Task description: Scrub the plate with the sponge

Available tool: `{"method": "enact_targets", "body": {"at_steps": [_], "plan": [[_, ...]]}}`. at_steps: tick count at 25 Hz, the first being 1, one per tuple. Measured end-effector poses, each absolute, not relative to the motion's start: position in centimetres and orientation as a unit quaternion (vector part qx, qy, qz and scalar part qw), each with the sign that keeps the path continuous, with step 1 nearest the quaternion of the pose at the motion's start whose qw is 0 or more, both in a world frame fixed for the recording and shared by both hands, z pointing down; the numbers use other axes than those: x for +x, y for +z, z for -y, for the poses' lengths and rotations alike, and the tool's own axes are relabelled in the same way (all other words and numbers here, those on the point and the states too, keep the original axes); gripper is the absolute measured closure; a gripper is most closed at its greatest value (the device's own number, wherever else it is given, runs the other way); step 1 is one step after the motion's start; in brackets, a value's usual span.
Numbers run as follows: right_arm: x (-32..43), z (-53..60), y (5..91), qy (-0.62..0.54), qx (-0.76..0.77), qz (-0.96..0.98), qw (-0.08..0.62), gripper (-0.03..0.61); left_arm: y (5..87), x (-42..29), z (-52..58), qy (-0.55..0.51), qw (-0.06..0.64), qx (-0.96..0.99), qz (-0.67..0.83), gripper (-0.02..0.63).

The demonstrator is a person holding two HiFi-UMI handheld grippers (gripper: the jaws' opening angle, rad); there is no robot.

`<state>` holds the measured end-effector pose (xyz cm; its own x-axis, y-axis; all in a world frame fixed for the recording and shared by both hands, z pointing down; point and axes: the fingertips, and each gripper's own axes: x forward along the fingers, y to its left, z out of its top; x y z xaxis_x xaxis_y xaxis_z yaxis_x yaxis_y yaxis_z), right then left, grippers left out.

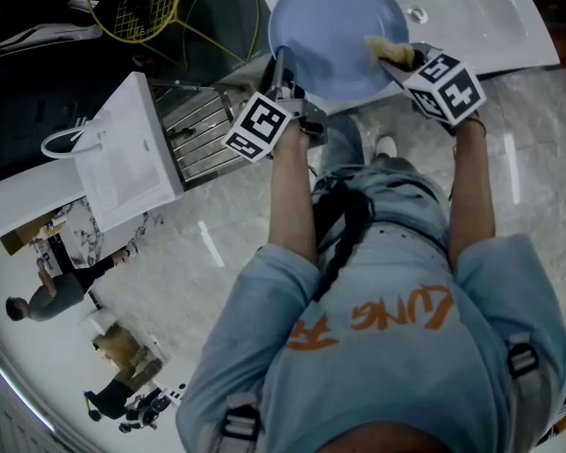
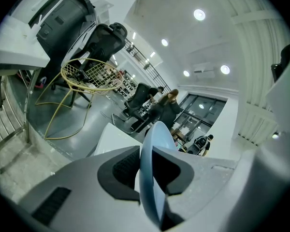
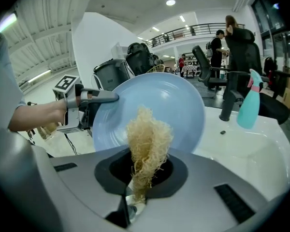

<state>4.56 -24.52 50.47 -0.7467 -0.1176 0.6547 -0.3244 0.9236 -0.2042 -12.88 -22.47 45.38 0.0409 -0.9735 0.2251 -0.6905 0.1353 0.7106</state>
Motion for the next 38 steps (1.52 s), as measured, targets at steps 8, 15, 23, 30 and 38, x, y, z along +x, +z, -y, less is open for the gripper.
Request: {"method": "enact_targets", "body": {"at_steps": [8,15,23,30,38], "plan": [[4.5,26.1,48.0,0.170,0.170,0.941,0.236,0.546,45.8,-12.9,21.2,-0.217,0.364,0.622,0.658,0.566],[4.2,27.5,42.9,0.233,0.191,0.953,0.028,0.548,45.9,-15.0,18.7,-0.267,0.374,0.602,0.653,0.566],[4.6,27.4,43.5,0.244,0.235,0.941,0.022,0.548,47.7,-15.6,15.1,-0.277,0.407,0.574,0.654,0.566],[3.2,26.2,45.4,0.266,0.245,0.931,0.048,0.548,50.6,-16.4,12.8,-0.272,0.450,0.549,0.650,0.566],[2.6,24.0,49.7,0.297,0.282,0.909,0.081,0.547,54.2,-16.9,10.3,-0.270,0.489,0.526,0.641,0.566]]}}
